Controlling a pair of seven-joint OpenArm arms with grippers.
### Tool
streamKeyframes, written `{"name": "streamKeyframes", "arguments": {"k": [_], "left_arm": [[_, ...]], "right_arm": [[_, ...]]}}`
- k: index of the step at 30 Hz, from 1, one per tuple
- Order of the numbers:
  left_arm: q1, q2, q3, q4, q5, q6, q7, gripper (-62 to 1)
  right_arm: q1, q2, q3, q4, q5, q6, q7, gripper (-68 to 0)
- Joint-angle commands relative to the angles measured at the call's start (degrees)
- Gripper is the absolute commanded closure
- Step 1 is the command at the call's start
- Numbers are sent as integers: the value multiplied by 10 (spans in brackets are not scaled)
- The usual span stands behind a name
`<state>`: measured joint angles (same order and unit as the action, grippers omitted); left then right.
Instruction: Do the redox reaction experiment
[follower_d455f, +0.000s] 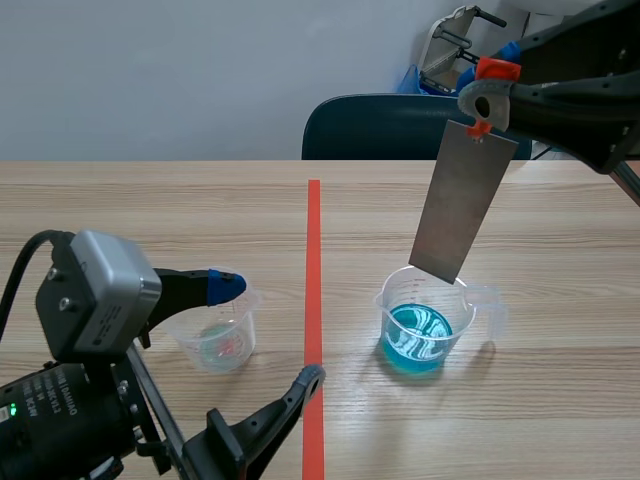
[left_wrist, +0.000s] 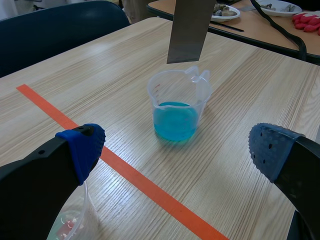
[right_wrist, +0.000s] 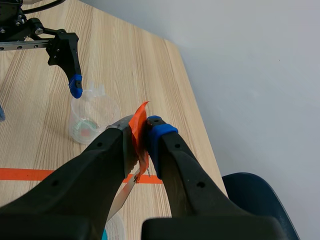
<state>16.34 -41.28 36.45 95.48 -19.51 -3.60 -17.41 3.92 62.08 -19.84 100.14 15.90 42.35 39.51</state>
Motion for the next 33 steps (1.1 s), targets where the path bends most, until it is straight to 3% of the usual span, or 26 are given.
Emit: {"name": "streamKeyframes", "arguments": {"k": [1,27,30,33], "left_arm": [[1,5,-1,6,-2,-2,-8,-617],[1,5,-1,6,-2,-2,-8,-614],[1,5,-1,6,-2,-1,-8,-547],[1,8,-1,6,-2,1,-8,-419]], "right_arm": [[8,6,9,5,8,4,6,-6],[8,6,9,5,8,4,6,-6],[8,6,9,5,8,4,6,-6],[8,6,9,5,8,4,6,-6]]}}
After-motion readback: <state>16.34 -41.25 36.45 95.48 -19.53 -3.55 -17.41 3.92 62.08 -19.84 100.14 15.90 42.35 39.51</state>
